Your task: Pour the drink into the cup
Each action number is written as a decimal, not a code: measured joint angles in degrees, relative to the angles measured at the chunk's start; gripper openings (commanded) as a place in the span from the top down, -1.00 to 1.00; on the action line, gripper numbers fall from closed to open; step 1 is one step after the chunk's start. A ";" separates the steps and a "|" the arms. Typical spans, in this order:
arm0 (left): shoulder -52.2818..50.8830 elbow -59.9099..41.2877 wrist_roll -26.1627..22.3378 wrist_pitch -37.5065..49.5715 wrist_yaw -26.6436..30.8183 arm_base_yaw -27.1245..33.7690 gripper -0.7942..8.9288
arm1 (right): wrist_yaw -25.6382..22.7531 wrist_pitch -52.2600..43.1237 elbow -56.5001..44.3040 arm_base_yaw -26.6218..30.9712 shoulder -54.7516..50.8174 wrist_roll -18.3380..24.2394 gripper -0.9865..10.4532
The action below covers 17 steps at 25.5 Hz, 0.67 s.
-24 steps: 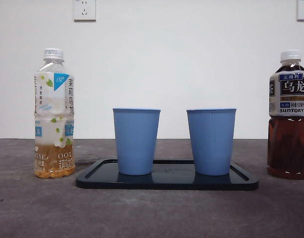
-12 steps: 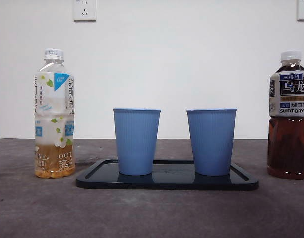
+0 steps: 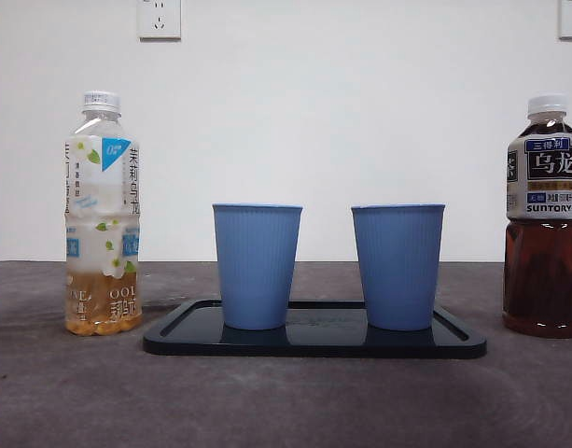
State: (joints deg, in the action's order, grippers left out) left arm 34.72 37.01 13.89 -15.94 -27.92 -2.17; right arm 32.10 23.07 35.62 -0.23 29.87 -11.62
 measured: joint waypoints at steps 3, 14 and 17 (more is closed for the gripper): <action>2.82 1.09 -3.19 -0.13 -4.28 -1.25 0.81 | 2.97 2.32 2.12 -0.17 2.99 3.30 0.80; 5.70 1.09 -10.56 -1.38 -8.68 -5.35 0.78 | 4.87 4.11 3.23 -2.84 6.54 11.28 0.80; 5.73 1.09 -10.95 -1.40 -8.68 -5.35 0.70 | 2.19 4.44 3.23 -2.84 6.51 11.47 0.56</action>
State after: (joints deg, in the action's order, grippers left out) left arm 40.45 38.11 2.94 -17.34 -36.60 -7.53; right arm 34.28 27.51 38.85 -3.07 36.38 -0.14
